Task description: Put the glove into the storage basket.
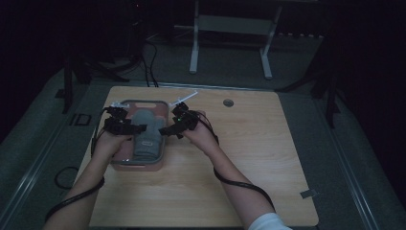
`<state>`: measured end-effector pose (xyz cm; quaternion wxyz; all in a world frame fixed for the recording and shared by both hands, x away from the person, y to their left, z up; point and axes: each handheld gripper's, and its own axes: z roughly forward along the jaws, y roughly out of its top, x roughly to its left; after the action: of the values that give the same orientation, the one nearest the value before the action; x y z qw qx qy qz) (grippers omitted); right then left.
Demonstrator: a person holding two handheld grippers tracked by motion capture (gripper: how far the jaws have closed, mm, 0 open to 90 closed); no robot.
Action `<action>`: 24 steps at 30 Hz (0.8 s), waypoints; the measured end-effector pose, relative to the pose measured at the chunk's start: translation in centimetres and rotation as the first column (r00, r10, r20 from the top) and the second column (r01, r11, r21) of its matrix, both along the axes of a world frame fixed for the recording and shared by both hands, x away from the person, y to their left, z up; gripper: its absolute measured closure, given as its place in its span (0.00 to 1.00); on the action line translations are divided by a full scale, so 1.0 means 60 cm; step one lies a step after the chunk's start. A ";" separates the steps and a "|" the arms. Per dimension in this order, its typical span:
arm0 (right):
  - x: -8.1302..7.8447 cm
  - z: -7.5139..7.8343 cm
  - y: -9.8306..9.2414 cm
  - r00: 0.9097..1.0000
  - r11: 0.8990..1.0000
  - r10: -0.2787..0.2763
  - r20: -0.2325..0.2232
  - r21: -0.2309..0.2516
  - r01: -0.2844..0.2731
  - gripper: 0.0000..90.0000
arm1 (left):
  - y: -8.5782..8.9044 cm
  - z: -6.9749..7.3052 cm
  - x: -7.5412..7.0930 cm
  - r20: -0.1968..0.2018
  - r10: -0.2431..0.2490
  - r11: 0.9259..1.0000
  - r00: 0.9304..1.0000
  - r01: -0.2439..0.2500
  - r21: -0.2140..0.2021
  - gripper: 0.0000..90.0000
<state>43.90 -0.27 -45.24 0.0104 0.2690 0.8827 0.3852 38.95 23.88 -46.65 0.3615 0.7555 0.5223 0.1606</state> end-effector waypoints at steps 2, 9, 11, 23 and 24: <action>-0.005 0.001 -0.019 1.000 1.000 0.000 0.012 -0.011 0.000 0.18 | -0.017 0.009 -0.013 0.037 -0.031 0.999 0.999 0.030 0.021 0.21; -0.017 0.008 -0.052 0.999 1.000 0.002 0.037 -0.011 -0.001 0.18 | -0.076 0.030 -0.043 0.087 -0.146 0.989 0.985 0.148 -0.011 0.20; -0.019 0.009 -0.063 0.999 1.000 0.003 0.034 -0.007 -0.003 0.18 | -0.091 0.034 -0.048 0.096 -0.176 0.984 0.980 0.178 -0.012 0.20; -0.035 0.001 -0.124 0.998 1.000 -0.022 0.052 -0.007 0.022 0.18 | -0.149 0.032 -0.085 0.125 -0.286 0.956 0.950 0.293 -0.036 0.21; -0.039 -0.004 -0.135 0.998 1.000 -0.027 0.058 -0.006 0.028 0.18 | -0.154 0.031 -0.088 0.117 -0.297 0.952 0.948 0.304 -0.045 0.21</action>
<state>41.53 -8.38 -45.46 0.0421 0.2700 0.8795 0.3897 33.70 14.66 -44.82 0.4331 0.8046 0.3854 0.1284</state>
